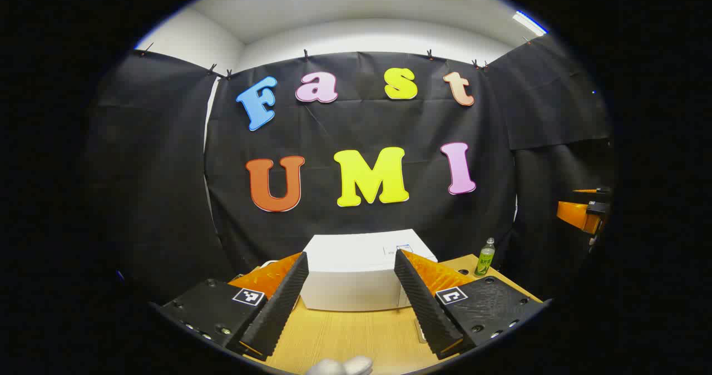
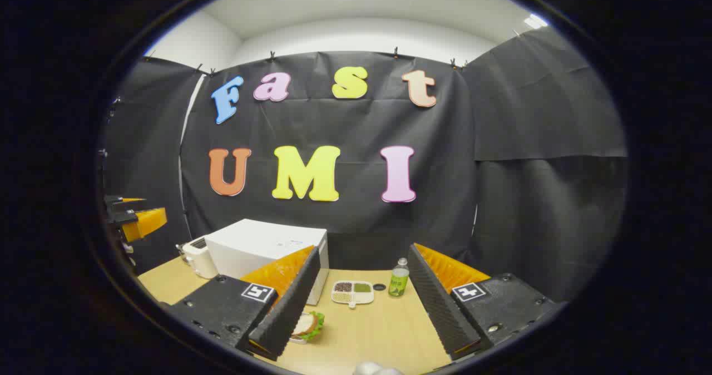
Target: Open the microwave oven with the left hand, put the food in, and close the microwave oven.
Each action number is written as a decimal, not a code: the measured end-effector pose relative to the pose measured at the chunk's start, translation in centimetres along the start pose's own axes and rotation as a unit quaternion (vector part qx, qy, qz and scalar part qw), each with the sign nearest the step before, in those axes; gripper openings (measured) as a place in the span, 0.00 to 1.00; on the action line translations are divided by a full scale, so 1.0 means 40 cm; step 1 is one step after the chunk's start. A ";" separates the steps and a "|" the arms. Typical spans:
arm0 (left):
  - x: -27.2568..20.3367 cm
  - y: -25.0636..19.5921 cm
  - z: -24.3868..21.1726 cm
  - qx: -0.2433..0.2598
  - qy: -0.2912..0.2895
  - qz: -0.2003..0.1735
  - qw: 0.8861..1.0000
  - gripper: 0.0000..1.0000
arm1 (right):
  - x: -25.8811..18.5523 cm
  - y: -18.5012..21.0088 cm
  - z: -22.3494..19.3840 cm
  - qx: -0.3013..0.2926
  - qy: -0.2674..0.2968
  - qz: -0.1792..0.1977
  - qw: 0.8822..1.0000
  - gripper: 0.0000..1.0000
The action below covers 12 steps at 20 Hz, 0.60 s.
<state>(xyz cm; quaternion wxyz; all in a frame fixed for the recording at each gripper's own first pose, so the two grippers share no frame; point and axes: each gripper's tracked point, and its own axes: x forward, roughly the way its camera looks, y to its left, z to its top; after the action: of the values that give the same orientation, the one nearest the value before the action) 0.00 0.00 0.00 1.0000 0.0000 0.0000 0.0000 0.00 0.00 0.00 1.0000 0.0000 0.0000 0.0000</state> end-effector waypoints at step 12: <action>0.037 -0.005 -0.017 0.006 0.001 0.004 1.000 0.87 | 0.024 -0.009 -0.008 0.000 0.000 -0.002 1.000 1.00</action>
<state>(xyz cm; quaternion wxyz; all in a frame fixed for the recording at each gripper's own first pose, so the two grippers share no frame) 1.50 -0.19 -0.68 1.0000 0.0056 0.0013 0.0041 0.98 -0.38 -0.31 1.0000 0.0004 0.0000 -0.0020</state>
